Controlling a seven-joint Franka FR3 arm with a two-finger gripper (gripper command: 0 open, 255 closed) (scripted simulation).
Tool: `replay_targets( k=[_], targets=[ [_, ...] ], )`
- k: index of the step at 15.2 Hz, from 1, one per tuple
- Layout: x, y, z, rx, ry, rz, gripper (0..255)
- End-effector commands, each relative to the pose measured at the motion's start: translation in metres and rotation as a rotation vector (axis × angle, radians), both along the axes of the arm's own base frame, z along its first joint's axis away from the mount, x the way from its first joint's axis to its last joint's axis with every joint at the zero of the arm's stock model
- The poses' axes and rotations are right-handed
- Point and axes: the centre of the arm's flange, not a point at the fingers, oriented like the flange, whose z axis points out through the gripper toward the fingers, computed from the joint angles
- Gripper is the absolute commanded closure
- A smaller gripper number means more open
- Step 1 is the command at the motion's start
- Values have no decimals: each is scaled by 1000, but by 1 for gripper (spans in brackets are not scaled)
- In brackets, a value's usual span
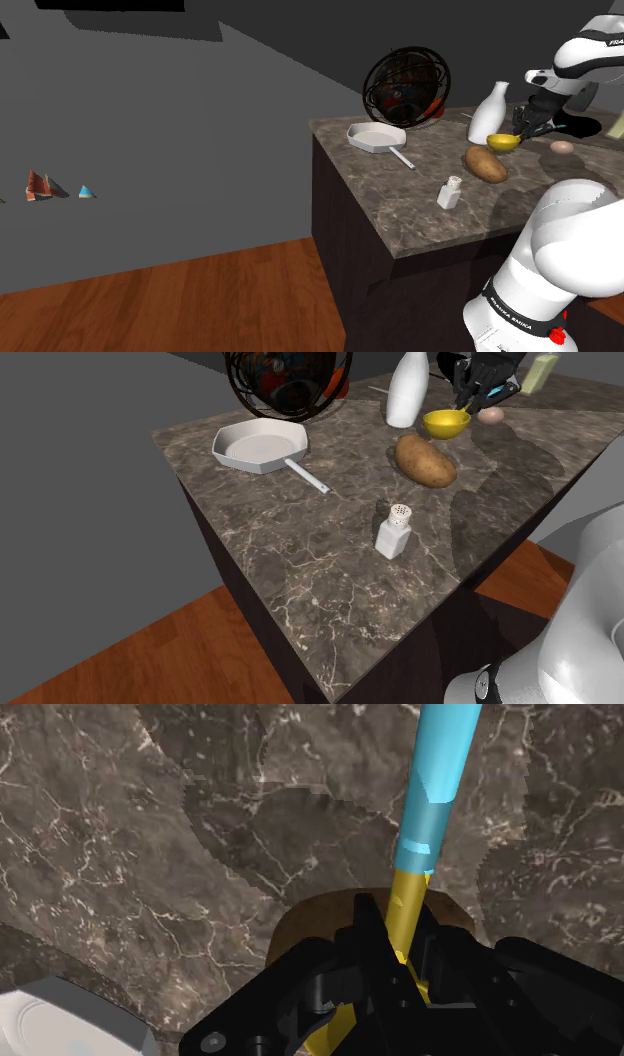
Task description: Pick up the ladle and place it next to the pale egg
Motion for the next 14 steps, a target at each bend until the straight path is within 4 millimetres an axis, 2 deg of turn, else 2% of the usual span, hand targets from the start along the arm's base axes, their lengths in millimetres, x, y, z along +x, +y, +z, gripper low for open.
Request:
replay_targets(
  k=[1,11,14],
  targets=[
    [-14,-23,0,0,1,1,255],
    [-78,-142,0,0,1,1,255],
    [-78,-142,-15,0,1,1,255]
  ],
)
